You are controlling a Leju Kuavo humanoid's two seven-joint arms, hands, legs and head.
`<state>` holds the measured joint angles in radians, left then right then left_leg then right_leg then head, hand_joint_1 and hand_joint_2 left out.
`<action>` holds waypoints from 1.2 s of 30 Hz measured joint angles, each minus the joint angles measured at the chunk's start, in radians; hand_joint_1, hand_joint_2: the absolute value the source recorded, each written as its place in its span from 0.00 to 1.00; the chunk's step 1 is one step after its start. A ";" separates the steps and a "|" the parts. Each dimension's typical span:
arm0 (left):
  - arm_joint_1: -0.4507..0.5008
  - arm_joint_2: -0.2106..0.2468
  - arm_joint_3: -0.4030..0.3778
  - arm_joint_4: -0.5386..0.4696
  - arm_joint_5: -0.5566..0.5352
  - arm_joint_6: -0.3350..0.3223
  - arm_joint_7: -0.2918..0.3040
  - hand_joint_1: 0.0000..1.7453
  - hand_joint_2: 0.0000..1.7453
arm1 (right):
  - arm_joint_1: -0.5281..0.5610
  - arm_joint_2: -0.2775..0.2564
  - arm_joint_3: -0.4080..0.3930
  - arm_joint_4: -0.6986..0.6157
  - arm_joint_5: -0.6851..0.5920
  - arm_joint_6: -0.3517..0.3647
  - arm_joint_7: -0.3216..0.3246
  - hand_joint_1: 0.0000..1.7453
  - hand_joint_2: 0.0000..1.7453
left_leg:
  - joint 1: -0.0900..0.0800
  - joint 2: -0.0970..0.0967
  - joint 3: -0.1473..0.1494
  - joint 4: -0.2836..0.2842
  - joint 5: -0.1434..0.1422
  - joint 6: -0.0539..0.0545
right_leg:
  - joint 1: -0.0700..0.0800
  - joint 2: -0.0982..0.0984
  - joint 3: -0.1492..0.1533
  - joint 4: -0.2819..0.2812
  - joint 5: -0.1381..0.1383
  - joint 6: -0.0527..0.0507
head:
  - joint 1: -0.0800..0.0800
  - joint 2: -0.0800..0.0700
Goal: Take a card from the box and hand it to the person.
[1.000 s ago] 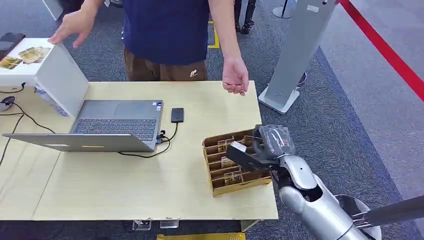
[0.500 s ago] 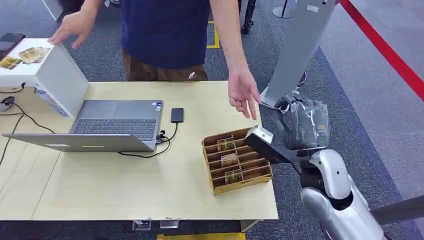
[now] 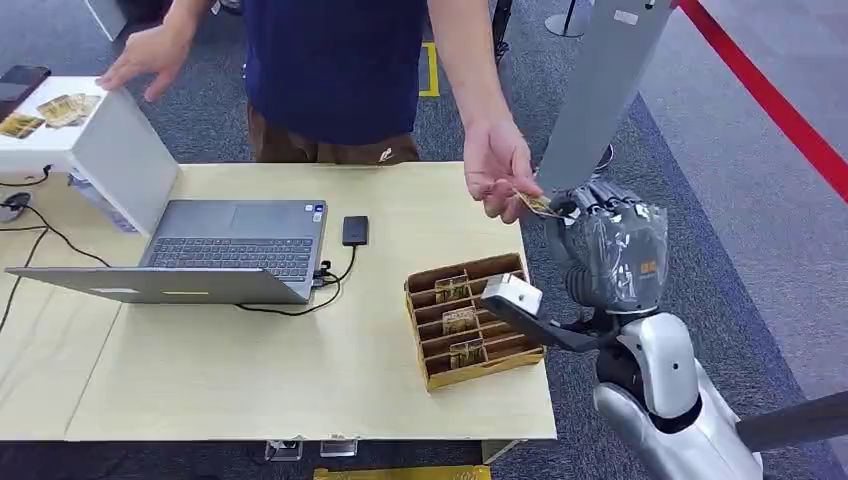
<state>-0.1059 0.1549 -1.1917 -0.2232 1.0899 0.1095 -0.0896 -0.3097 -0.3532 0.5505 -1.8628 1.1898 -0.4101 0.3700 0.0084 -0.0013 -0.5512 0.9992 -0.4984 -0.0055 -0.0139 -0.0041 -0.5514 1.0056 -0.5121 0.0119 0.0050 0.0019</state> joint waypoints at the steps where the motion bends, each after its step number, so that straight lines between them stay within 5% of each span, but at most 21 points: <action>1: 0.000 0.000 0.000 0.000 0.000 0.000 0.000 0.00 1.00 | 0.001 0.000 0.000 0.002 0.000 0.000 0.000 0.00 1.00 | 0.000 0.000 0.000 0.000 0.000 0.000 | 0.000 0.000 0.000 0.000 0.000 0.000 | 0.000 0.000; 8: 0.000 0.000 -0.001 0.000 -0.019 -0.007 0.000 0.00 1.00 | 0.005 0.000 0.001 0.012 -0.003 0.000 0.006 0.00 1.00 | 0.000 0.000 0.000 0.000 0.000 0.000 | 0.000 0.000 0.000 0.000 0.000 0.000 | 0.000 0.000; 9: 0.000 0.000 -0.001 0.000 -0.019 -0.008 0.000 0.00 0.00 | 0.006 0.000 0.002 0.013 -0.003 0.000 0.006 0.00 1.00 | 0.000 0.000 0.000 0.000 0.000 0.000 | 0.000 0.000 0.000 0.000 0.000 0.000 | 0.000 0.000; 20: -0.001 0.000 -0.003 0.000 -0.010 0.006 -0.008 0.00 0.00 | 0.021 0.002 0.002 0.026 -0.094 -0.026 -0.004 0.00 1.00 | 0.000 0.000 0.000 0.000 0.000 0.000 | 0.000 0.000 0.000 0.000 0.000 0.000 | 0.000 0.000; 23: 0.000 0.000 -0.003 0.000 -0.003 0.009 -0.008 0.00 0.00 | 0.041 0.005 0.002 0.033 -0.355 -0.051 -0.104 0.00 1.00 | 0.000 0.000 0.000 0.000 0.000 0.000 | 0.000 0.000 0.000 0.000 0.000 0.000 | 0.000 0.000; 26: 0.000 -0.002 -0.003 0.000 0.002 0.011 -0.008 0.00 0.00 | 0.079 0.013 0.000 0.047 -0.773 -0.046 -0.292 0.00 1.00 | 0.000 0.000 0.000 0.000 0.000 0.000 | 0.000 0.000 0.000 0.000 0.000 0.000 | 0.000 0.000; 30: 0.000 -0.011 -0.003 0.000 0.011 0.027 -0.007 0.00 0.00 | 0.127 0.025 -0.013 0.077 -1.176 0.026 -0.493 0.00 1.00 | 0.000 0.000 0.000 0.000 0.000 0.000 | 0.000 0.000 0.000 0.000 0.000 0.000 | 0.000 0.000; 36: 0.000 -0.038 0.000 0.000 0.037 0.065 0.006 0.00 0.00 | 0.193 0.058 -0.026 0.165 -1.447 0.118 -0.620 0.00 1.00 | 0.000 0.000 0.000 0.000 0.000 0.000 | 0.000 0.000 0.000 0.000 0.000 0.000 | 0.001 0.000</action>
<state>-0.1057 0.1171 -1.1921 -0.2232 1.1265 0.1747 -0.0832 -0.1171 -0.2948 0.5249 -1.6979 -0.2576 -0.2918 -0.2495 0.0084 -0.0014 -0.5514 0.9991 -0.4986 -0.0054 -0.0139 -0.0043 -0.5515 1.0055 -0.5122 0.0118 0.0057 0.0019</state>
